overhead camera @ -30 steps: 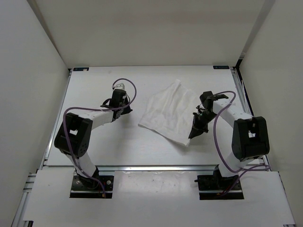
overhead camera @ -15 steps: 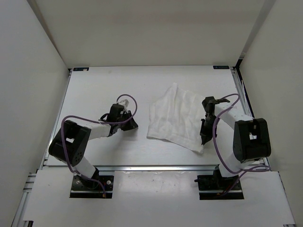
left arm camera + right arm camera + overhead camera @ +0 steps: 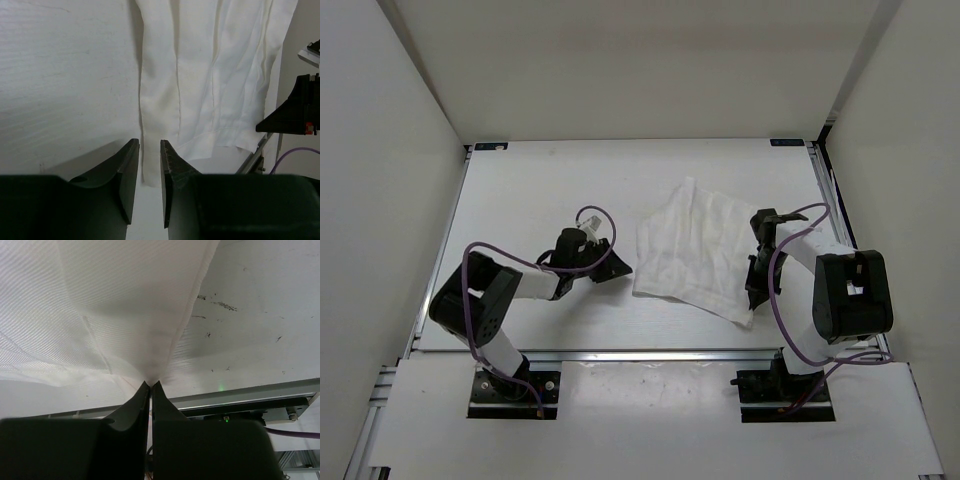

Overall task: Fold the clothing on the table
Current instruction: Flatten the skirt out

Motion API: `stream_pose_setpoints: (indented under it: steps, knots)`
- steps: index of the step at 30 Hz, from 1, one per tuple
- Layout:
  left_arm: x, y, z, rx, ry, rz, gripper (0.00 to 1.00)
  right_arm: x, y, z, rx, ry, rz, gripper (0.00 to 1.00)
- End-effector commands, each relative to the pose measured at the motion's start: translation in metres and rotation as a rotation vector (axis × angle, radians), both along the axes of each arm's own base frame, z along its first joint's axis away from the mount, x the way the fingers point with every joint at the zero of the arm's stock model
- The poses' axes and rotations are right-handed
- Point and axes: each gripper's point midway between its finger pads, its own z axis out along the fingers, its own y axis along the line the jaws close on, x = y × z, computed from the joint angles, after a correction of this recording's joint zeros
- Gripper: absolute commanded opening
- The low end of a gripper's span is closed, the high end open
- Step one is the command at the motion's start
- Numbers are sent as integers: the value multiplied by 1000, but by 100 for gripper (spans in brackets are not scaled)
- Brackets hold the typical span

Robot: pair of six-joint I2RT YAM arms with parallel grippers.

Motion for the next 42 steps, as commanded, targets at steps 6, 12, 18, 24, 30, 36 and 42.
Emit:
stream_pose_setpoints:
  steps: [6,12,18,24,30,36,42]
  knots:
    - [-13,-6,-6,40,28,-57,45,6,0,5,-11,-13,-4,0]
    - [-25,-19,-21,34,65,-96,45,11,2,7,-18,-15,2,0]
    - [-30,-39,-27,22,90,-149,43,14,5,11,-13,-26,-13,0]
    - [-43,-52,-41,-30,148,-203,0,19,18,10,13,-43,-14,0]
    - [-4,-16,-3,-121,104,-75,0,33,27,28,80,-112,-33,0]
    - [57,52,65,-152,-21,39,0,99,53,63,219,-318,-9,0]
    - [68,90,75,-45,-39,91,0,139,53,56,195,-297,40,0]
